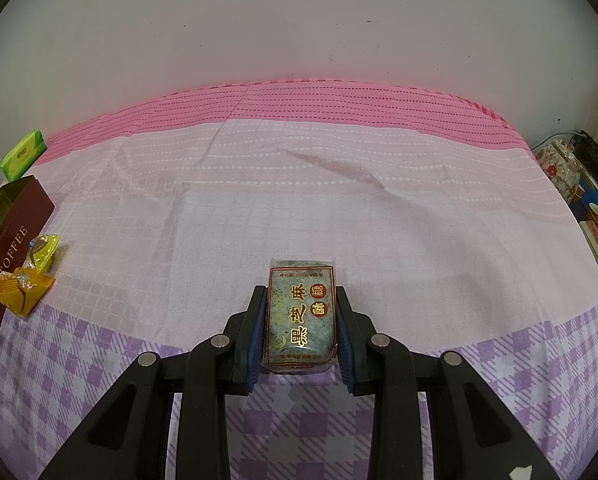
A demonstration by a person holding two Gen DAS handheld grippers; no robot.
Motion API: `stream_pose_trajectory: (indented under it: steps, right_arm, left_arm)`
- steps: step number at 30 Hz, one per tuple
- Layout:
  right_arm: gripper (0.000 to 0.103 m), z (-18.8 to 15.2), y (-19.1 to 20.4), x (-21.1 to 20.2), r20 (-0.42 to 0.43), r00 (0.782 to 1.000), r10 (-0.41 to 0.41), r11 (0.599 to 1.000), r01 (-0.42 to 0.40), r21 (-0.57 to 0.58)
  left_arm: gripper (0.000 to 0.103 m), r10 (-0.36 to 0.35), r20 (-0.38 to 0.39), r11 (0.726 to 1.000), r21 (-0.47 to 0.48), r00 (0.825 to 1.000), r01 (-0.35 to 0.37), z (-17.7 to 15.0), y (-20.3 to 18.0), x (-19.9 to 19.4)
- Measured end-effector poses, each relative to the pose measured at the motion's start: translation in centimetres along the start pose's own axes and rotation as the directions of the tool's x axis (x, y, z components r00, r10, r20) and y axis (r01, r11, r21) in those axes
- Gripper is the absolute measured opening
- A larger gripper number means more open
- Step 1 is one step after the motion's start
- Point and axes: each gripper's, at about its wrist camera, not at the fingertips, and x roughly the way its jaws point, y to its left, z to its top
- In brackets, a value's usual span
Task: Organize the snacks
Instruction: 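Carry the blue candy into the tin and open the left tool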
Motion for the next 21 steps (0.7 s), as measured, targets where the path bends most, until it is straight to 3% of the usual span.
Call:
stream_pose_trajectory:
  steps: [12,21]
  right_arm:
    - [0.03,0.0,0.0,0.0,0.0,1.0,0.0,1.0,0.0,0.001]
    - [0.03,0.0,0.0,0.0,0.0,1.0,0.0,1.0,0.0,0.001]
  left_arm:
    - [0.028,0.147,0.037,0.976,-0.165,0.988,-0.139,2.9,9.4,0.6]
    - [0.028,0.196,0.012,0.957,-0.22,0.981,-0.189,4.0,14.2,2.9]
